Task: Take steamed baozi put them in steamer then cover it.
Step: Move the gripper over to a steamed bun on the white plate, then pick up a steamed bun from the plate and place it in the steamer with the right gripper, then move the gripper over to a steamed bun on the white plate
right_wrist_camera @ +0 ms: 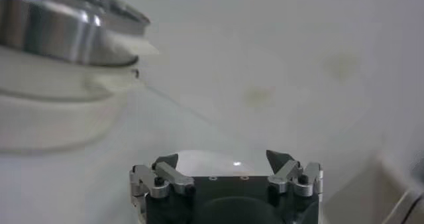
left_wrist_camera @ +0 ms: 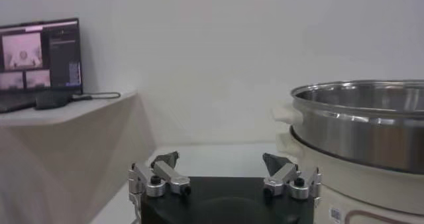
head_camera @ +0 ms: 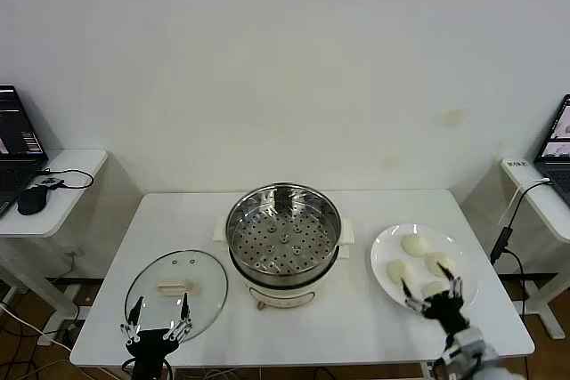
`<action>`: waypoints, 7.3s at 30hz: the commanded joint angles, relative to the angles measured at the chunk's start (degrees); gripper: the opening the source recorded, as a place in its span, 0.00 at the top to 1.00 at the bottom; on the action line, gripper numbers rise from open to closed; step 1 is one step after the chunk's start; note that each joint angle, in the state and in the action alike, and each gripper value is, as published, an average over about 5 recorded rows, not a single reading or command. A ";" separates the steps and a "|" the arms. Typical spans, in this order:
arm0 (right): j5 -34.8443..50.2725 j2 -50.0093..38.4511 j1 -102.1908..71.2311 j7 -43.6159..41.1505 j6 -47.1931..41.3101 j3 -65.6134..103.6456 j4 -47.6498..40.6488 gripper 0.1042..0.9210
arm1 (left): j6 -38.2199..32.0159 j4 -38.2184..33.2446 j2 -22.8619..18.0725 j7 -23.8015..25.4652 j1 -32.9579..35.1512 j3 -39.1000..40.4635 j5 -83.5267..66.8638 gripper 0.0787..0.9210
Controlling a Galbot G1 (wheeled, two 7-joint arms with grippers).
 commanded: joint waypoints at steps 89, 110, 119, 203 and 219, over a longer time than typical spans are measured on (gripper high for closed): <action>20.26 -10.19 105.25 -46.99 -4.39 -90.13 -35.21 0.42 | 3.64 -0.15 3.09 -1.73 -1.49 -4.44 -0.67 0.12; 17.50 12.96 109.21 -41.40 14.23 -110.07 -36.70 0.40 | 3.69 -0.07 3.62 -1.51 -2.82 -5.67 -2.50 0.12; 5.53 15.59 105.66 -36.86 26.81 -111.43 -43.15 0.39 | 3.66 -0.25 3.14 -1.49 -2.54 -5.84 -2.50 0.12; 5.95 -19.79 67.40 -39.52 -12.97 -78.50 -28.69 0.12 | 10.02 -4.01 5.14 -1.52 0.32 -9.40 -1.92 0.12; 4.96 -17.48 67.34 -39.55 -14.13 -78.19 -30.39 0.27 | 10.04 -3.63 4.96 -1.60 -0.23 -9.24 -1.84 0.12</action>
